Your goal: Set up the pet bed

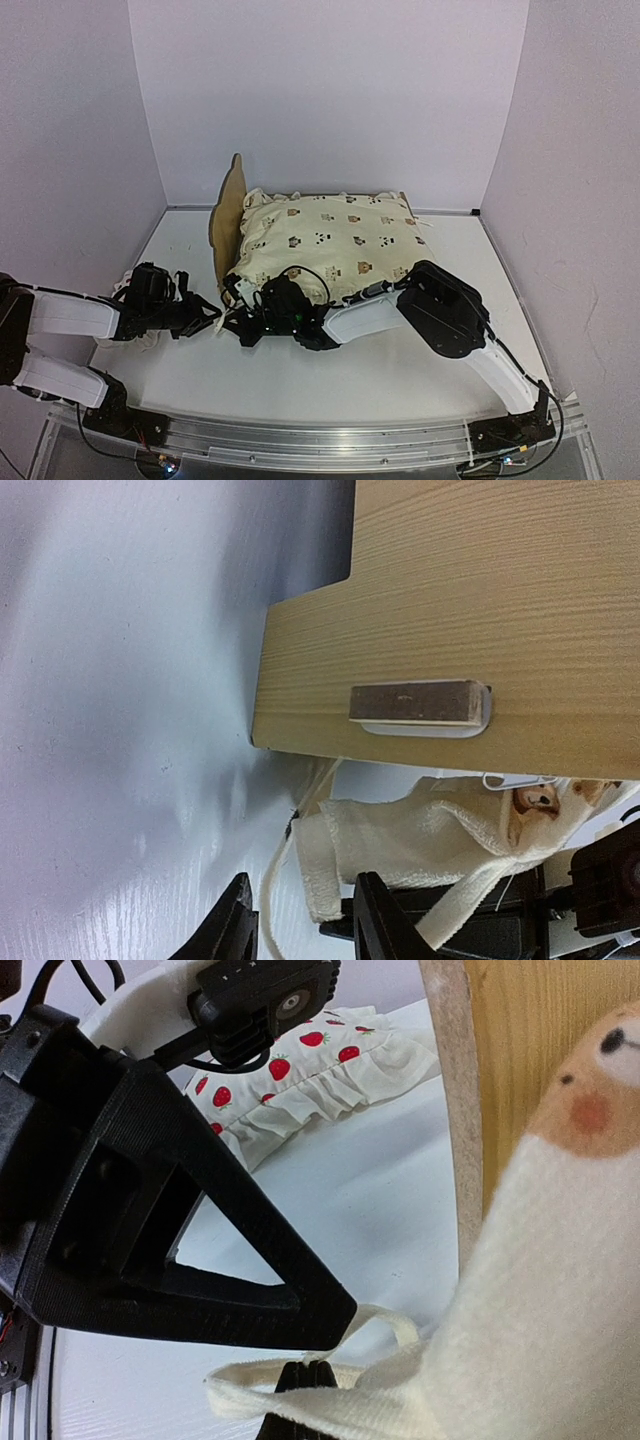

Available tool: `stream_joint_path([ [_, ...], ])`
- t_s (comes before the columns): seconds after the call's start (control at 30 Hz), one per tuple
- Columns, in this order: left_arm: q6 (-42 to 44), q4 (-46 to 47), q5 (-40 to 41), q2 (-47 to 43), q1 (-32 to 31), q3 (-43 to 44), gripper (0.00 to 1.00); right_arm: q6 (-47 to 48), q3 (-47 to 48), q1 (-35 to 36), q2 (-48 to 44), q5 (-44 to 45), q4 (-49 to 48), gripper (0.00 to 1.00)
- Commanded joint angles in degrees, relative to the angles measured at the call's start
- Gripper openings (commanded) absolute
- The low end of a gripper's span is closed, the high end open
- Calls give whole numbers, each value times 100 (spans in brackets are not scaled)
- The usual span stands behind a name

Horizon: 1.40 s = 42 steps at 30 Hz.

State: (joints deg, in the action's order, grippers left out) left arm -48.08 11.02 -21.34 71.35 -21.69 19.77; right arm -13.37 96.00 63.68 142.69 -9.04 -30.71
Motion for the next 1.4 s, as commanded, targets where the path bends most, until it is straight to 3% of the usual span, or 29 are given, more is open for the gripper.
stream_joint_path([
  [0.0, -77, 306, -34, 61, 23, 20, 34, -23, 4, 17, -279, 9, -233, 0],
  [0.6, -199, 961, -202, 601, 25, 3, 23, -70, 122, 14, -181, -29, -242, 0],
  [0.87, -181, 1070, -257, 660, 16, -6, 1, -69, 147, 16, -147, -31, -236, 0],
  [0.97, -161, 1004, -170, 526, 15, -36, 0, -52, 95, 15, -191, 5, -232, 0],
  [1.17, -62, 619, 110, 140, 16, -46, 0, 310, -721, 13, -850, 555, 49, 26],
  [1.37, 10, 463, 187, 5, 16, -49, 0, 732, -1690, 18, -1689, 1086, 545, 37],
])
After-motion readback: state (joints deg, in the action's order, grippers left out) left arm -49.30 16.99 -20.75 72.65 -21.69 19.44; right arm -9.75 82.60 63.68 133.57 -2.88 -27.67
